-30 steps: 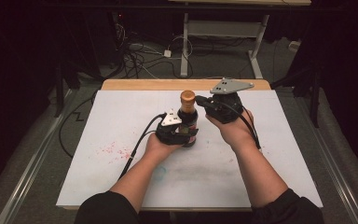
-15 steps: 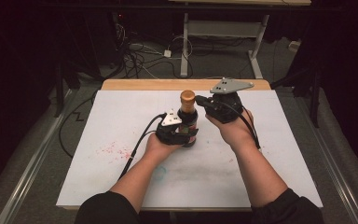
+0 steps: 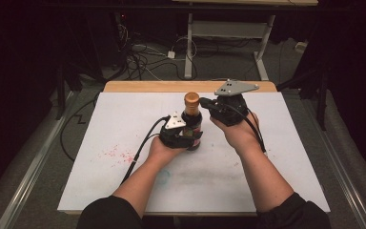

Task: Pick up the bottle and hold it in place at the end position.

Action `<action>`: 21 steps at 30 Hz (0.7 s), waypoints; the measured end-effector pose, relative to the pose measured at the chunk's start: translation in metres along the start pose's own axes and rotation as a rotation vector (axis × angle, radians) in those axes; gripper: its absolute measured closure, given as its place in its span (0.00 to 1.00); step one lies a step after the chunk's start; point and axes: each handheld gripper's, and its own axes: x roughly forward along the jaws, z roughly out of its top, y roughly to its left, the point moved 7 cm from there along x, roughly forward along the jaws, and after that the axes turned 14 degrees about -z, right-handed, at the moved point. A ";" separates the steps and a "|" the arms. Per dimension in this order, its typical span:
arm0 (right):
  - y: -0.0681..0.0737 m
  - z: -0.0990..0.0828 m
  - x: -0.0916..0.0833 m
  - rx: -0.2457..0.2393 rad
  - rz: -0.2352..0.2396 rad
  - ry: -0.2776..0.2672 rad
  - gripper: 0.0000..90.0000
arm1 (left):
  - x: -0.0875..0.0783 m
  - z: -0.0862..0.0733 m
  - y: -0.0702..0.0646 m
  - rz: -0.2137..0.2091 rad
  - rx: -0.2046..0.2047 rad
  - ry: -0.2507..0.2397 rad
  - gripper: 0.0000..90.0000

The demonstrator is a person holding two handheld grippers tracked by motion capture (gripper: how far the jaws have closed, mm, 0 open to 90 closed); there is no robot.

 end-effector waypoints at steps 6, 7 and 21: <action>0.000 0.000 0.000 0.002 0.000 0.000 1.00 | 0.000 0.000 0.000 0.001 0.002 -0.001 0.33; 0.000 0.000 0.000 0.002 0.000 0.000 1.00 | 0.000 0.000 0.000 0.001 0.002 -0.001 0.33; 0.002 0.001 0.001 0.004 -0.004 -0.003 1.00 | -0.001 0.000 0.000 0.003 -0.002 -0.006 0.33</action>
